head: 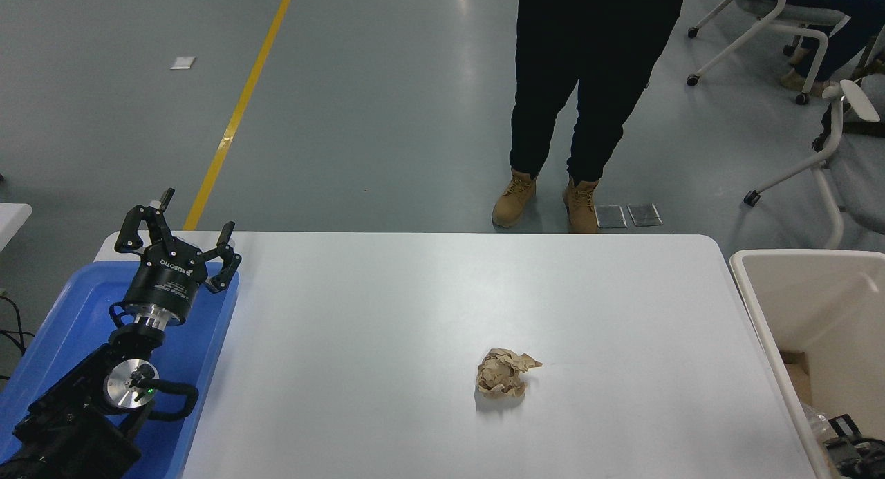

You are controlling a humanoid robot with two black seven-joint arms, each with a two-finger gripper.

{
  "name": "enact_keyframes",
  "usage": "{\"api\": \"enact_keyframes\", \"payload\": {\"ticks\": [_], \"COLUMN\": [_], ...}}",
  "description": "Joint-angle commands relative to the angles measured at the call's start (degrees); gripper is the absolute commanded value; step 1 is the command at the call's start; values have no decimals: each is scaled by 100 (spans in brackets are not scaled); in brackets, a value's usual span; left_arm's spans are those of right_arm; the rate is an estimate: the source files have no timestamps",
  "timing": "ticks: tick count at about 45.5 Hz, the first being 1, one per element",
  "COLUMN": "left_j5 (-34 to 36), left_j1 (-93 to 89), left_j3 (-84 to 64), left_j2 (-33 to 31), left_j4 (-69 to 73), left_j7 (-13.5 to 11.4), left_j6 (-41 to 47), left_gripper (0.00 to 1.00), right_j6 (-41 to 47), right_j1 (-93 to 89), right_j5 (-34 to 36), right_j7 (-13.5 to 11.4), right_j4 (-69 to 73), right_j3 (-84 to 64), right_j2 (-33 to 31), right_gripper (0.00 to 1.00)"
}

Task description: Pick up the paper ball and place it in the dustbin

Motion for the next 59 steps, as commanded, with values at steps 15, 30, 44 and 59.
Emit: {"api": "enact_keyframes", "payload": {"ticks": [15, 30, 44, 59], "left_j5": [0, 8, 0, 0], "left_j1": [0, 0, 0, 0], "left_j3": [0, 0, 9, 0], "left_j2": [5, -3, -3, -3], "left_j4": [4, -4, -4, 4], "left_j7": [0, 0, 0, 0], "left_j6": [-7, -7, -7, 1], "left_gripper": [98, 98, 98, 98], "right_j6": [-2, 16, 7, 16], "right_j1": [-38, -38, -29, -29], "right_j5": [14, 14, 14, 14], "right_j7": [18, 27, 27, 27], "right_j4": [-8, -8, -17, -17], "right_j3": [31, 23, 23, 23], "right_j2": [10, -8, 1, -34], "right_gripper": [0, 0, 0, 0]}}
